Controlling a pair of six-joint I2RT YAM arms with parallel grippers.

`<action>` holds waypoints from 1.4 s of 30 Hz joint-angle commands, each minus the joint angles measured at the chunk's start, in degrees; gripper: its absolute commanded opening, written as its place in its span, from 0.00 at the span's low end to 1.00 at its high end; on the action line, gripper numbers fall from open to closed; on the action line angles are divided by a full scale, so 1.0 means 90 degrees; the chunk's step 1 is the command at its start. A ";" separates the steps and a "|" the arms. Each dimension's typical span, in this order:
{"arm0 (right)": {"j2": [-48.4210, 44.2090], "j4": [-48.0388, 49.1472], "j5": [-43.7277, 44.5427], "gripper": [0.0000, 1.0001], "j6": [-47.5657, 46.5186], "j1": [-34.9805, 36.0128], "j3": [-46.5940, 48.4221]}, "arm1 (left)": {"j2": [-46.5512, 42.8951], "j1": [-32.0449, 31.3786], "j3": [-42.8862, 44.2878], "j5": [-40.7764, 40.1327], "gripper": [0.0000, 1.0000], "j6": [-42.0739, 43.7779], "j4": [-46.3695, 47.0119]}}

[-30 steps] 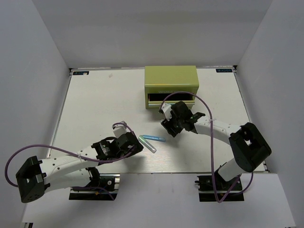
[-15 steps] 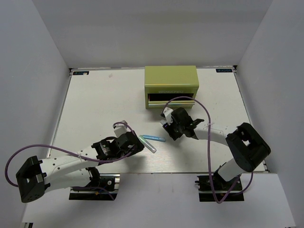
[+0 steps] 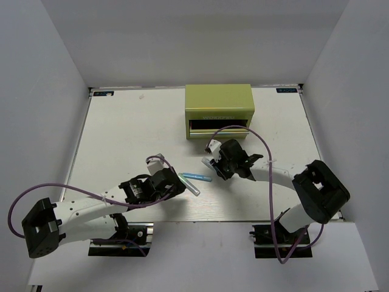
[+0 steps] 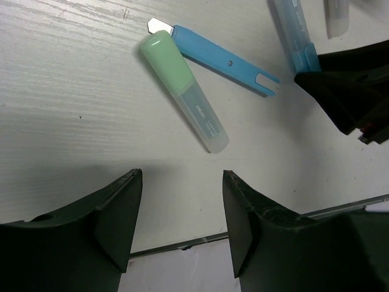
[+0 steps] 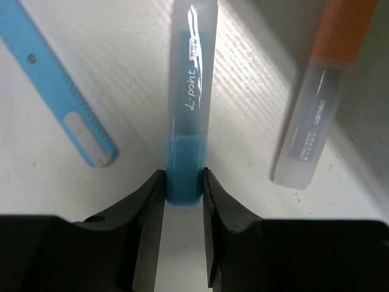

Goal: Sort the stationery into containers
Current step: Pick up the pen from the center of the board, then place the pen in the drawer.

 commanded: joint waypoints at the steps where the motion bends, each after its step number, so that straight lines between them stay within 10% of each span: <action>1: -0.0552 -0.0477 -0.0532 0.18 -0.0258 0.0041 0.0063 | 0.0153 0.0008 0.0249 0.0120 0.66 0.0067 0.0108; 10: -0.2183 -0.2527 -0.1442 0.07 -0.2249 0.0001 0.1575 | 0.0964 0.0008 0.0853 0.0687 0.66 -0.0791 -0.0263; 23: -0.1511 -0.2256 -0.0045 0.04 -0.4768 -0.0281 0.2788 | 0.1639 0.0008 0.1303 0.0932 0.66 -0.2003 -0.0830; 42: -0.0280 -0.2158 0.0072 0.08 -0.5796 -0.0926 0.3667 | 0.1775 0.0066 0.1245 0.0795 0.67 -0.2521 -0.0849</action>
